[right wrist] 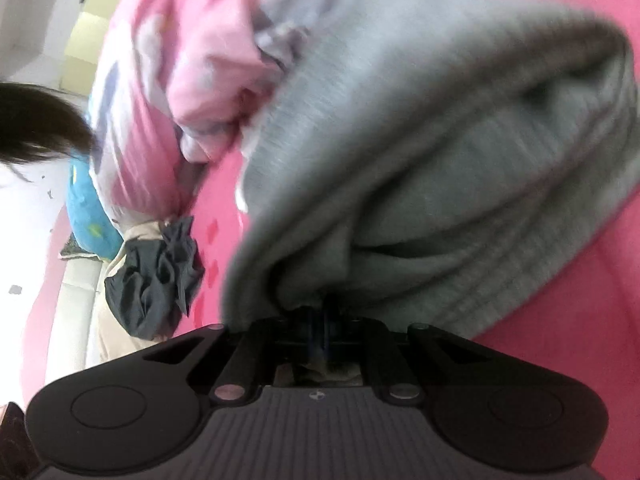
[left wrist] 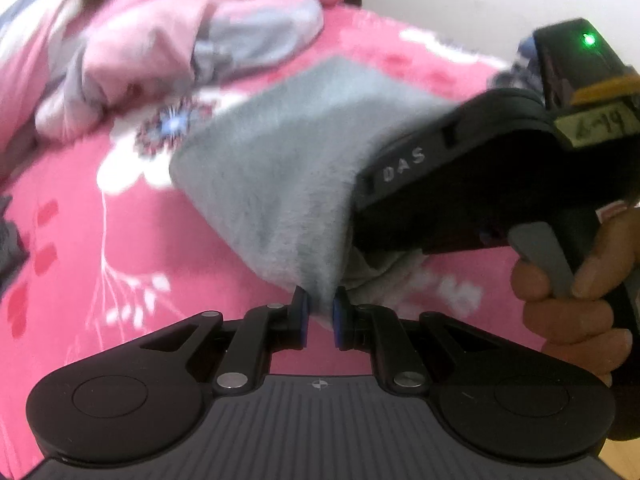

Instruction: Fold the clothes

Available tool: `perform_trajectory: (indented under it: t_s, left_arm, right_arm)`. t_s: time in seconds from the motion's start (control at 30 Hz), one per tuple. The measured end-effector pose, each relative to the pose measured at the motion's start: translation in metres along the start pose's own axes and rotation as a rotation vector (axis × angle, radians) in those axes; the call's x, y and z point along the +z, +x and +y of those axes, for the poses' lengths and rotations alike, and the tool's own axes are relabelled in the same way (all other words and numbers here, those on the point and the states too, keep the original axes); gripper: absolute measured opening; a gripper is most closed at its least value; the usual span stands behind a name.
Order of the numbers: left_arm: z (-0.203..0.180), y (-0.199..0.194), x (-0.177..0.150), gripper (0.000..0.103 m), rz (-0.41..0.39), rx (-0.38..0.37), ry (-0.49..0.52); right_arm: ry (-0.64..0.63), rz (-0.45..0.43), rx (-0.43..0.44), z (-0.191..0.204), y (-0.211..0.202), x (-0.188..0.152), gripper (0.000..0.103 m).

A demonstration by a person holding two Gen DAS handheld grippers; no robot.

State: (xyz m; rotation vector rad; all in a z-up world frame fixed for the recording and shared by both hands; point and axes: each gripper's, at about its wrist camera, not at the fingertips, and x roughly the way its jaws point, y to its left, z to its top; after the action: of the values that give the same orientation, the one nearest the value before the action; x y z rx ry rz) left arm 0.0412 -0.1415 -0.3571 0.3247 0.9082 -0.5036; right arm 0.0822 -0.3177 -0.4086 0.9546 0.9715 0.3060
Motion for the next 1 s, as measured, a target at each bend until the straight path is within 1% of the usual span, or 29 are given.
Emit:
perform_trajectory:
  t_s: [0.03,0.1,0.13,0.2,0.27,0.37,0.43,0.53,0.63,0.7,0.73,0.77,0.8,0.9,0.97,1.0]
  left_arm:
    - [-0.001,0.001,-0.002,0.011,0.0,0.001,0.017]
    - [-0.002,0.001,-0.003,0.014,-0.003,-0.004,0.038]
    - [-0.001,0.0,-0.003,0.017,-0.002,-0.011,0.034]
    - [0.005,-0.003,-0.002,0.018,0.005,-0.031,0.011]
    - [0.008,-0.007,-0.001,0.024,0.009,-0.039,0.002]
    - [0.008,-0.017,0.0,0.031,-0.01,-0.036,0.0]
    - [0.007,-0.019,0.004,0.035,-0.028,-0.029,-0.003]
    - [0.003,-0.015,0.011,0.038,-0.05,-0.011,-0.013]
    - [-0.001,-0.006,0.017,0.04,-0.053,0.007,-0.031]
    - [-0.006,0.002,0.016,0.04,-0.047,0.037,-0.027]
    - [-0.007,0.005,0.015,0.041,-0.042,0.051,-0.026]
    - [-0.006,0.006,0.013,0.041,-0.037,0.062,-0.029]
    - [-0.005,0.008,0.011,0.041,-0.032,0.074,-0.033]
    - [-0.004,0.008,0.008,0.041,-0.023,0.083,-0.033]
    - [-0.005,0.008,0.005,0.041,-0.019,0.085,-0.028]
    - [-0.006,0.008,0.004,0.041,-0.016,0.087,-0.022]
  right_arm:
    - [0.03,0.01,0.011,-0.005,-0.001,0.0,0.005]
    - [0.045,0.03,0.009,-0.005,-0.008,0.002,0.008]
    - [0.035,0.04,-0.003,-0.003,-0.016,0.001,0.011]
    - [0.014,0.055,-0.028,0.0,-0.032,0.0,0.016]
    - [-0.013,0.035,-0.063,0.003,-0.054,-0.004,0.017]
    - [-0.068,-0.017,-0.136,0.006,-0.085,-0.003,0.017]
    - [-0.12,-0.036,-0.179,0.009,-0.093,0.001,0.017]
    - [-0.193,-0.029,-0.2,0.011,-0.085,0.007,0.016]
    - [-0.231,-0.002,-0.185,0.011,-0.06,0.011,0.016]
    - [-0.272,-0.009,-0.202,0.012,-0.047,0.008,0.013]
    - [-0.301,-0.036,-0.226,0.014,-0.046,0.007,0.009]
    - [-0.326,-0.08,-0.254,0.016,-0.049,0.007,0.008]
    - [-0.334,-0.133,-0.283,0.016,-0.053,0.007,0.001]
    - [-0.288,-0.257,-0.365,0.004,-0.064,0.009,0.0]
    - [-0.276,-0.288,-0.378,-0.005,-0.062,0.007,0.0]
    - [-0.29,-0.299,-0.388,-0.005,-0.059,0.005,0.0]
